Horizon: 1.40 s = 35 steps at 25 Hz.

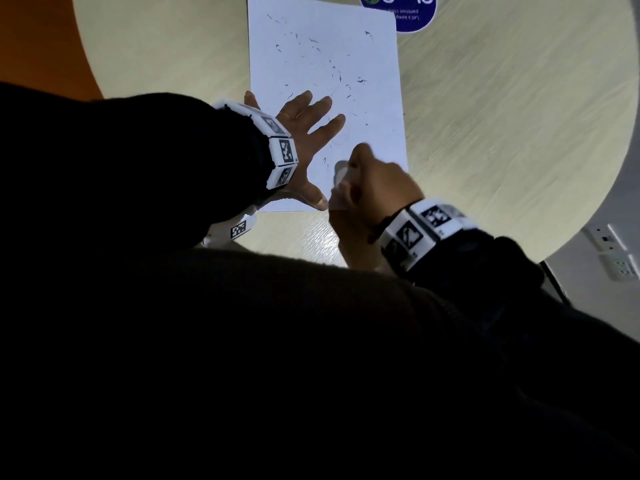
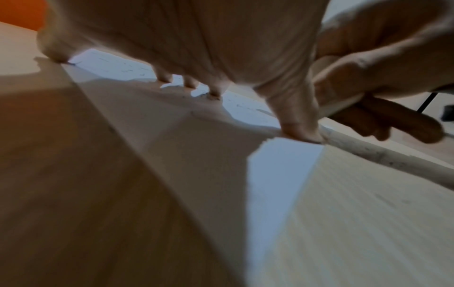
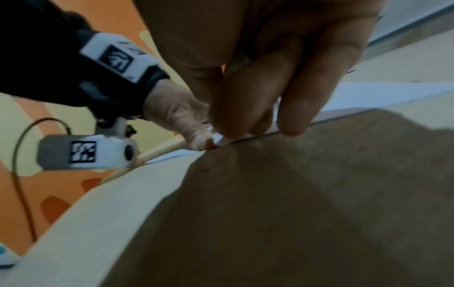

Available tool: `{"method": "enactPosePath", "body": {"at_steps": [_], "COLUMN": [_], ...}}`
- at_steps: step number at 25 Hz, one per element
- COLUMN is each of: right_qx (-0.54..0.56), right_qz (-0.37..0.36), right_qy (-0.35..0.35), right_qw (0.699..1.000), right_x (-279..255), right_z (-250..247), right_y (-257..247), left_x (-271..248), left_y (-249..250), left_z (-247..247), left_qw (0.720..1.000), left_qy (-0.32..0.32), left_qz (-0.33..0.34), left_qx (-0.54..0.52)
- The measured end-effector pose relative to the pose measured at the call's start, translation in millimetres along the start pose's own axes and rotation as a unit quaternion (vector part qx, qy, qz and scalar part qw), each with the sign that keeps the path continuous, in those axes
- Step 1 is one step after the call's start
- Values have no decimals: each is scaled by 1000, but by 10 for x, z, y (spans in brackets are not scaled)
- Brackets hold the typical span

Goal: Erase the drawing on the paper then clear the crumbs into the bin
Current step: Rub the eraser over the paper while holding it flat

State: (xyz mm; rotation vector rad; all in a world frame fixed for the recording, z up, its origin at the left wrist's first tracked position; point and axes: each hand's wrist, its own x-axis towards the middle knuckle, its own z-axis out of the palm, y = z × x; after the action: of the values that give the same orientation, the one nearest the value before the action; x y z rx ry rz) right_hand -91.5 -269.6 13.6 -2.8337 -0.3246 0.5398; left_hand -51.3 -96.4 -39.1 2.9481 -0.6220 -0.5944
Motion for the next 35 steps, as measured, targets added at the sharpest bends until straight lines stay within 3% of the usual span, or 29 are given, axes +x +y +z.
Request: {"method": "enactPosePath", "body": {"at_steps": [2, 6, 11, 16, 23, 27, 32, 35], "right_qx": [2, -2, 13, -2, 8, -7, 15, -10], "right_qz": [-15, 44, -10, 41, 26, -10, -8, -8], "right_qy": [-16, 24, -21, 30, 18, 0, -28, -42], "right_qw": [1000, 999, 1000, 999, 999, 1000, 999, 999], "right_x": [-41, 186, 14, 259, 236, 243, 822, 490], "right_z": [6, -168, 2, -119, -78, -94, -384, -261], "right_y": [46, 210, 145, 336, 308, 96, 50, 17], "left_x": [-2, 7, -5, 15, 155, 187, 187, 201], "left_y": [8, 24, 25, 41, -8, 24, 33, 23], "left_z": [-14, -42, -39, -90, -161, -156, -212, -241], "left_qw": [1000, 1000, 1000, 999, 999, 999, 997, 995], "left_qy": [-8, -14, -18, -38, 3, -17, -43, -61], "left_qz": [-3, -3, -8, -17, -42, -49, -64, -73], "left_qx": [-2, 5, 3, 16, -23, -14, -15, -17]}}
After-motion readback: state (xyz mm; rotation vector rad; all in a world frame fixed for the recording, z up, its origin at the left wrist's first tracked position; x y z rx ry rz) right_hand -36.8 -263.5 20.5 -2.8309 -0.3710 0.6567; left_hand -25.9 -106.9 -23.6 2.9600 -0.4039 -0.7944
